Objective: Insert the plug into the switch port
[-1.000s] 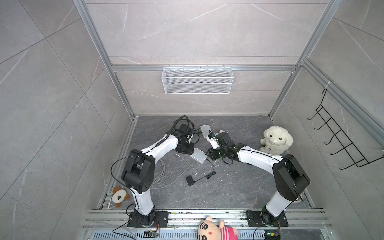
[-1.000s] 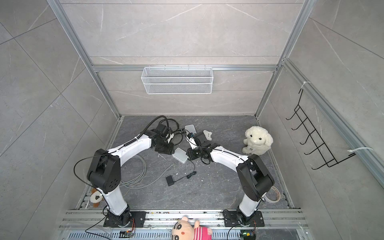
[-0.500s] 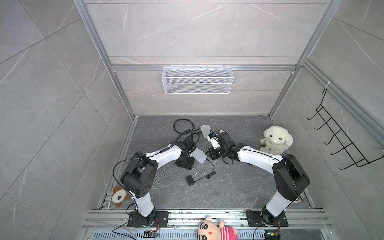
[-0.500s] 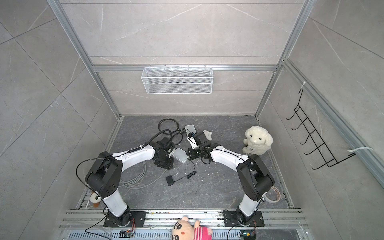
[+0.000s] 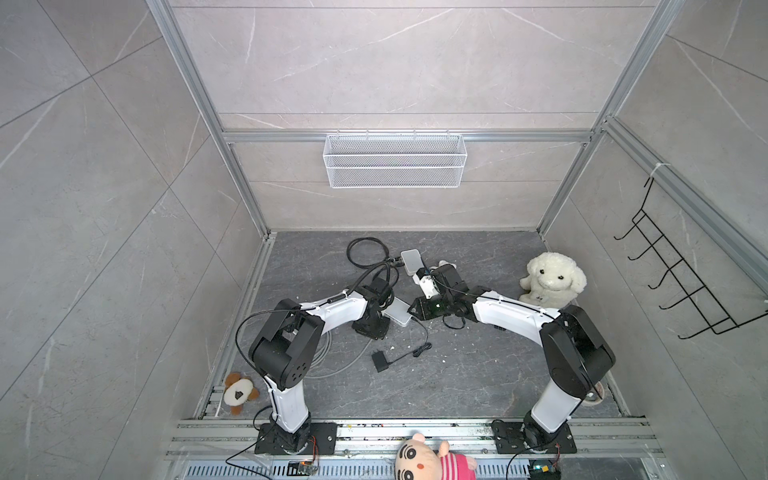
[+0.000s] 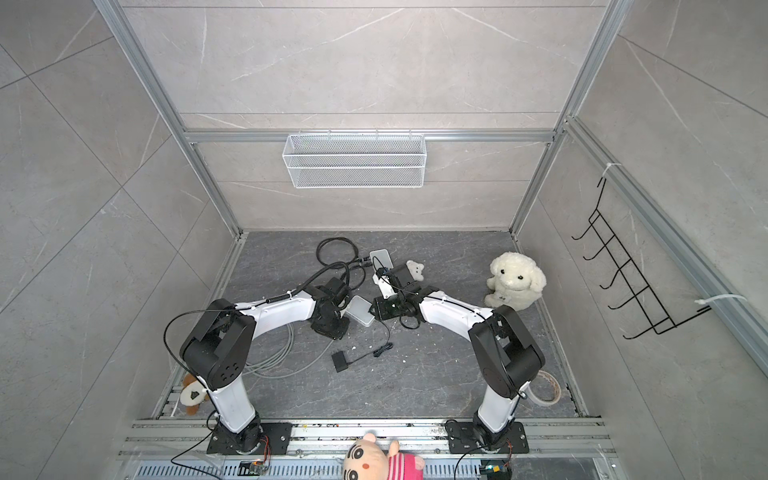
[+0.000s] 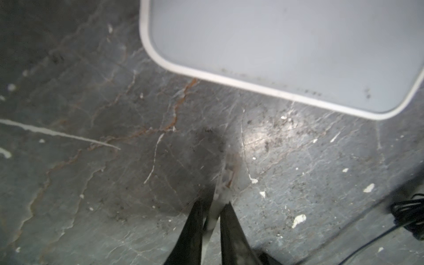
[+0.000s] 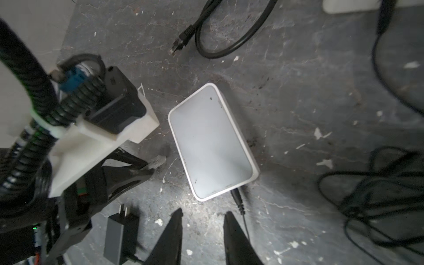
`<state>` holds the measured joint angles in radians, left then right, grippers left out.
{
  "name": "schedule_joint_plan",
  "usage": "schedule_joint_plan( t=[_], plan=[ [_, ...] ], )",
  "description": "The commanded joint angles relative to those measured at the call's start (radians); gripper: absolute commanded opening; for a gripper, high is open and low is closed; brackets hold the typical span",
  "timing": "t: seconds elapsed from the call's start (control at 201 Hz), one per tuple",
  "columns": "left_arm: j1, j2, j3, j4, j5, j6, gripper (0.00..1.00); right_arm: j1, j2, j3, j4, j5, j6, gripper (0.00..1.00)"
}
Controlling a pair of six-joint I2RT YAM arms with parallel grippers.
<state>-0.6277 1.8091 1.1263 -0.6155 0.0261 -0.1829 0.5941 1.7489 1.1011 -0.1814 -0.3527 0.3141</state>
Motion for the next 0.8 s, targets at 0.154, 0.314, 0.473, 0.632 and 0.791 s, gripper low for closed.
schedule_joint_plan(
  t=[0.154,0.314,0.473,0.632,0.791],
  plan=[
    [0.003,-0.057,0.026,0.101,0.099,0.163,0.13,-0.024,0.088,0.068,0.083,-0.227,0.240,0.34],
    [0.021,-0.083,0.006,0.121,0.157,0.184,0.13,-0.028,0.132,0.066,0.141,-0.257,0.322,0.34],
    [0.061,-0.106,-0.036,0.161,0.271,0.184,0.13,-0.040,0.158,0.013,0.256,-0.316,0.387,0.34],
    [0.083,-0.102,-0.033,0.152,0.391,0.201,0.12,-0.045,0.170,-0.017,0.394,-0.383,0.424,0.35],
    [0.099,-0.104,-0.038,0.154,0.455,0.207,0.11,-0.051,0.210,-0.019,0.458,-0.421,0.471,0.35]
  ],
)
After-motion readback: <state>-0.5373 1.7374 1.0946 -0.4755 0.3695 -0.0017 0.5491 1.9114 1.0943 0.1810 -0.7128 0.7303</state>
